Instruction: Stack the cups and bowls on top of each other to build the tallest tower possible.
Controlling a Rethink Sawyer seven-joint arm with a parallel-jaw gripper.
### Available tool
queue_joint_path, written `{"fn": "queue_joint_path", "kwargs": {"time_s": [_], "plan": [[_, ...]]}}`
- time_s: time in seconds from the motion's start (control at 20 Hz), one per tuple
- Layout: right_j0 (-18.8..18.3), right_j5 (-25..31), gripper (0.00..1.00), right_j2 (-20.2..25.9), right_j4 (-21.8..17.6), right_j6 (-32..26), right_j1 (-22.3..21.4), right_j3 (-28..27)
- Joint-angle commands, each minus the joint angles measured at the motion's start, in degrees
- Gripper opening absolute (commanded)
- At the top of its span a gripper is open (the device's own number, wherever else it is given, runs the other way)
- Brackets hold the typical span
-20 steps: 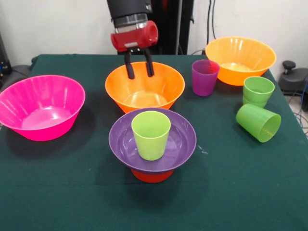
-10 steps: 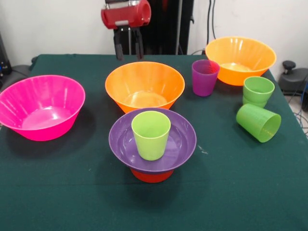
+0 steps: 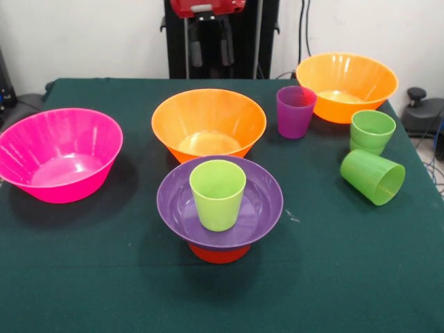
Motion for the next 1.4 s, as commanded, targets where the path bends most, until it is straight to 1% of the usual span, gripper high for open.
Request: {"fn": "queue_joint_path", "kwargs": {"time_s": [0.05, 0.1, 0.15, 0.2, 0.25, 0.3, 0.4, 0.45, 0.5, 0.55, 0.6, 0.7, 0.85, 0.9, 1.0, 1.05, 1.1, 1.2, 1.25, 1.4], "plan": [[2.6, 4.8, 1.0, 0.9, 2.7, 5.9, 4.3, 1.4], [2.3, 5.4, 1.0, 1.7, 3.3, 5.7, 4.4, 1.5], [3.4, 4.9, 1.0, 0.5, 3.4, 5.9, 4.6, 1.1], [5.1, 2.8, 1.0, -1.4, 2.9, 6.7, 5.8, 0.6], [5.6, 1.7, 1.0, -1.9, 2.7, 6.7, 6.9, 0.1], [5.4, 2.0, 1.0, -1.3, 3.0, 6.4, 7.2, -0.1], [6.9, 1.6, 1.0, -2.5, 3.3, 6.9, 8.0, -1.1], [7.7, 0.5, 1.0, -3.6, 3.0, 7.1, 9.4, -1.9], [7.8, -0.2, 1.0, -4.0, 2.6, 6.8, 10.5, -2.7], [7.0, 0.2, 1.0, -3.3, 2.5, 6.1, 11.5, -3.3], [6.6, 0.9, 1.0, -3.2, 2.5, 5.6, 11.5, -3.8], [6.1, 0.5, 1.0, -3.0, 2.1, 5.1, 12.6, -4.3], [6.2, 1.3, 1.0, -2.9, 2.4, 5.2, 11.5, -3.9], [6.3, 1.4, 1.0, -3.2, 2.4, 5.1, 12.0, -4.3], [5.8, 0.5, 1.0, -2.7, 2.1, 5.3, 12.8, -3.6], [6.0, 0.6, 1.0, -2.8, 2.2, 5.5, 12.3, -3.2], [6.2, 1.2, 1.0, -3.1, 2.5, 5.3, 12.5, -4.1], [6.8, 0.2, 1.0, -3.9, 2.2, 5.4, 13.6, -4.9], [6.4, -0.1, 1.0, -3.5, 2.0, 5.1, 14.0, -5.0], [5.6, 2.2, 1.0, -2.3, 2.7, 4.9, 11.8, -3.8]]}}
